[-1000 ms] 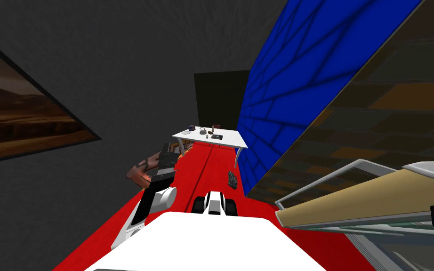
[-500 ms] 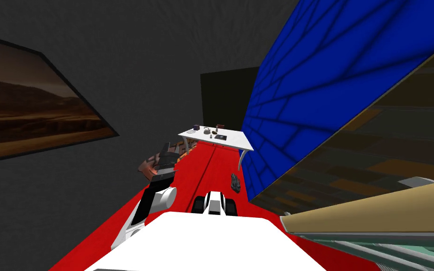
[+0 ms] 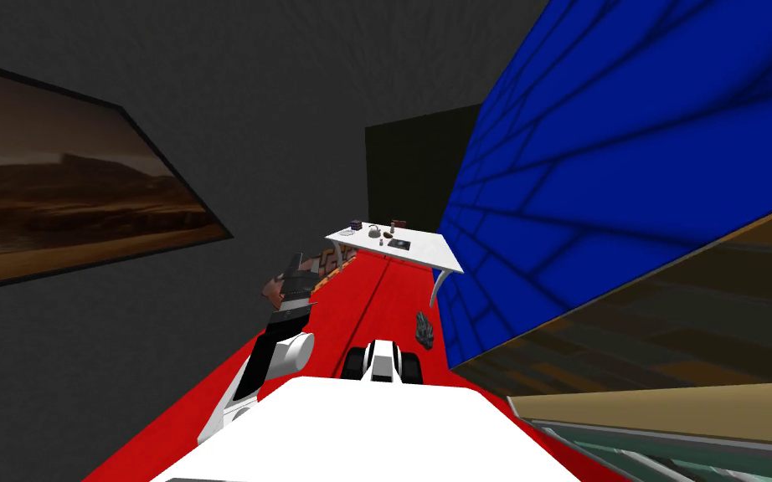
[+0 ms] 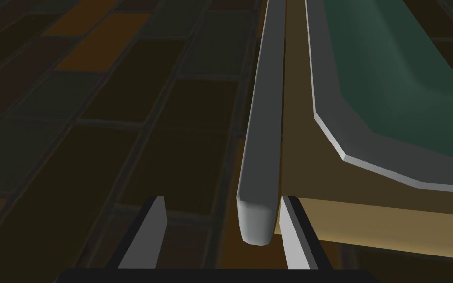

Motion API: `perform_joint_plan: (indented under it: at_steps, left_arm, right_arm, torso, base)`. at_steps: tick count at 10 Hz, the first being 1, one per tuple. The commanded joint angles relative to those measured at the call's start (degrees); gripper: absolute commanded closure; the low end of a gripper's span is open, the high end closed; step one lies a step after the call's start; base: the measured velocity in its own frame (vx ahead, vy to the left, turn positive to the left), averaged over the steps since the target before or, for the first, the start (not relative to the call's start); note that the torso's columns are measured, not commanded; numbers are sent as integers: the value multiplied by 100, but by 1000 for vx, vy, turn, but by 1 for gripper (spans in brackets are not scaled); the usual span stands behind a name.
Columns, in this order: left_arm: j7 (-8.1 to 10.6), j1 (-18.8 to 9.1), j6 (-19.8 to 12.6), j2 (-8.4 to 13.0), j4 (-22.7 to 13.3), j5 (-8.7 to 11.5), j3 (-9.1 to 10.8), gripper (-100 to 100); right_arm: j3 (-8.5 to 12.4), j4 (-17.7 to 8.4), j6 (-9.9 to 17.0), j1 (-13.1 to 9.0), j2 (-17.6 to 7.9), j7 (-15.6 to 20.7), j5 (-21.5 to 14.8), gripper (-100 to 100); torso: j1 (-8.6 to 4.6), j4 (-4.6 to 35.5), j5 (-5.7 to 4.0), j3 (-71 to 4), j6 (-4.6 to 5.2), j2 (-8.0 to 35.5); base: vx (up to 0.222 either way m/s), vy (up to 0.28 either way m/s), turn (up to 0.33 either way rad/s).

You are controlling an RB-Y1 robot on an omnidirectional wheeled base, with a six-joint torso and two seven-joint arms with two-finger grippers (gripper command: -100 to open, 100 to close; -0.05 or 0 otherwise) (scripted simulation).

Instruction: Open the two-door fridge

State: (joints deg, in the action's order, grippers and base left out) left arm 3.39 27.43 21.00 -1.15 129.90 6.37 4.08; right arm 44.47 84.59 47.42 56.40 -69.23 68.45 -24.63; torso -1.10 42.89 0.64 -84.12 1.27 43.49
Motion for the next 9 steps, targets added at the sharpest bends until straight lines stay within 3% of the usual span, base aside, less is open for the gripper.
perform_joint_plan:
  at_steps: [1,2,6,7,8,9]
  left_arm:
    - [0,-1,-1,1,-1,0,0,0]
    - [0,0,0,0,0,0,0,0]
    - [0,0,0,0,0,0,0,0]
    - [0,0,0,0,0,0,0,0]
    - [0,-2,0,0,0,0,-1,0]
    - [0,-1,0,0,0,0,0,0]
  right_arm:
    - [150,-307,377,31,-57,135,157,100]
    - [150,-476,377,31,-57,135,157,100]
    - [150,-531,377,31,-57,135,157,100]
    - [154,-664,560,24,-97,244,315,100]
    - [154,-768,651,24,-97,244,315,100]
    - [154,-909,651,24,-97,244,315,100]
  torso:
    - [28,-15,-1,-18,-51,-35]
    - [48,-24,12,-36,-37,-55]
    - [23,-6,11,-5,-1,-3]
    - [18,-7,9,-6,1,-6]
    - [10,-25,5,-34,-71,-49]
    - [-16,-43,8,-71,-80,-90]
  base:
    - [47,-20,314]
    - [15,0,26]
    - [4,7,-10]
    - [44,-6,405]
    - [41,0,243]
    - [22,9,35]
